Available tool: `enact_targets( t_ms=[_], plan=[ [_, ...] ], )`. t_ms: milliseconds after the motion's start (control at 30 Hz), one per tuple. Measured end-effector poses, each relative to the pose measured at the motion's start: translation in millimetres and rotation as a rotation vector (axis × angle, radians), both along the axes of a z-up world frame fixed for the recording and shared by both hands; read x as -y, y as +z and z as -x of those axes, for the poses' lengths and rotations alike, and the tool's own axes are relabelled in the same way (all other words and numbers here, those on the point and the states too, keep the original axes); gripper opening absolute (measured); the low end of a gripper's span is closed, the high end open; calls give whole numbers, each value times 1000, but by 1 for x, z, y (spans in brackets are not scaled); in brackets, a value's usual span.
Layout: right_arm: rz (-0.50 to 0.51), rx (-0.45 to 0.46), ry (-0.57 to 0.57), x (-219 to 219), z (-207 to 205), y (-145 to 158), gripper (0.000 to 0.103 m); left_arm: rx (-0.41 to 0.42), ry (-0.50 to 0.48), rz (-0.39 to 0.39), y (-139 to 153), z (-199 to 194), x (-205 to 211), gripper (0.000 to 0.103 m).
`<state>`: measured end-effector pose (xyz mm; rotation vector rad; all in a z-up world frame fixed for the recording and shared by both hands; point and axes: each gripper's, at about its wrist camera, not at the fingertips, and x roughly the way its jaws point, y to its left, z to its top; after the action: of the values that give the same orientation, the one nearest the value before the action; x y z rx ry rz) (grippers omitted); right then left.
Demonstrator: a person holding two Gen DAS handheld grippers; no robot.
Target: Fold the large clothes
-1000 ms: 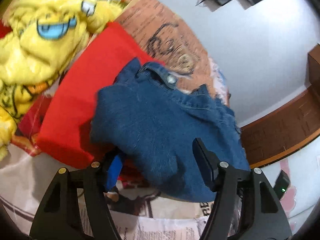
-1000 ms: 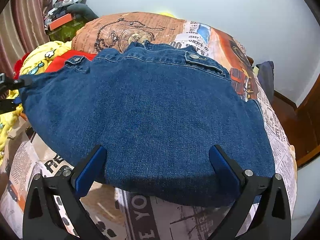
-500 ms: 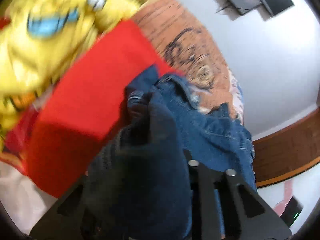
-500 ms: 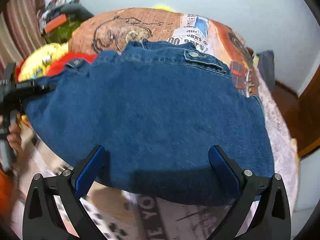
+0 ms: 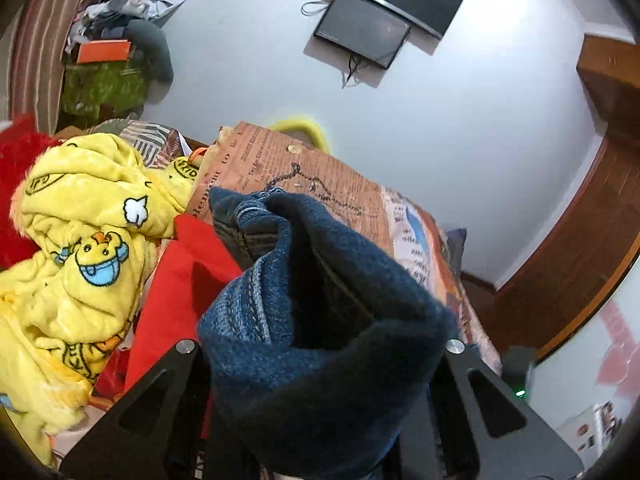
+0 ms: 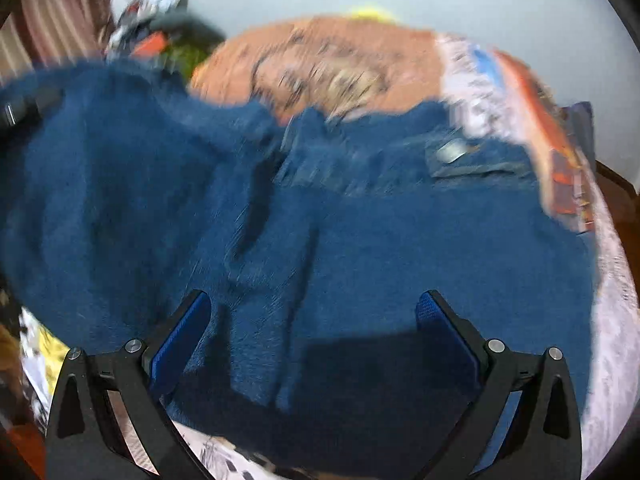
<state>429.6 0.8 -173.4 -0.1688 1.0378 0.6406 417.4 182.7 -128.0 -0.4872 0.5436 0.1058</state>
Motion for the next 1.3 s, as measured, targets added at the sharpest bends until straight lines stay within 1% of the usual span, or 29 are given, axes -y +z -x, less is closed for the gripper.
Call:
enact_targets(
  t_ms=[33,67,133,167,233,300,367,433,500,567,633,667,733,767,833,900,967,1100,1200,1233,1267,1300],
  plan=[
    [26,-2,11,-6,2,-9,103,-14,-4,-8,-2,-3,3,16],
    [64,43,15,-12,8,-15,103,-24,-10,-7,-4,-4,6,16],
    [104,89,51,-18,16,-16,103,-39,-15,-15,-8,-7,12,16],
    [112,85,82,-19,17,-16,103,-39,-16,-18,-7,-5,15,16],
    [101,69,105,-13,16,-12,103,-37,-22,-6,-3,-7,19,16],
    [66,39,94,1,14,-7,103,-36,-42,28,1,-15,25,16],
    [21,26,47,27,11,1,103,-32,-62,23,7,-23,39,16],
    [-37,16,-21,64,8,8,103,-32,-96,-20,14,-33,65,16],
    [-73,7,-84,97,5,13,103,-35,-140,-35,19,-42,90,16],
    [-94,2,-173,141,1,16,103,-33,-202,-57,24,-54,125,16],
    [-90,7,-239,174,-1,20,103,-35,-269,-92,26,-64,164,16],
    [-85,13,-272,191,-2,22,103,-41,-297,-95,26,-68,178,16],
    [-90,24,-332,222,-1,27,103,-63,-369,-119,20,-77,217,15],
    [-95,26,-364,237,-1,31,103,-74,-392,-136,16,-80,229,15],
    [-98,30,-405,258,-1,32,103,-117,-463,-179,2,-85,264,15],
    [-92,38,-431,269,-4,35,103,-161,-509,-208,-12,-86,283,15],
    [-89,44,-452,282,3,35,103,-205,-550,-247,-29,-85,300,15],
    [-103,35,-481,298,14,32,103,-287,-645,-288,-59,-77,322,16],
    [-111,23,-497,304,24,32,103,-303,-684,-324,-70,-65,336,18],
    [-115,17,-504,307,26,30,103,-307,-696,-314,-73,-64,337,23],
    [-119,11,-508,309,26,30,103,-312,-703,-303,-74,-64,336,25],
    [-122,4,-514,313,30,29,103,-320,-704,-293,-75,-66,336,26]
  ],
)
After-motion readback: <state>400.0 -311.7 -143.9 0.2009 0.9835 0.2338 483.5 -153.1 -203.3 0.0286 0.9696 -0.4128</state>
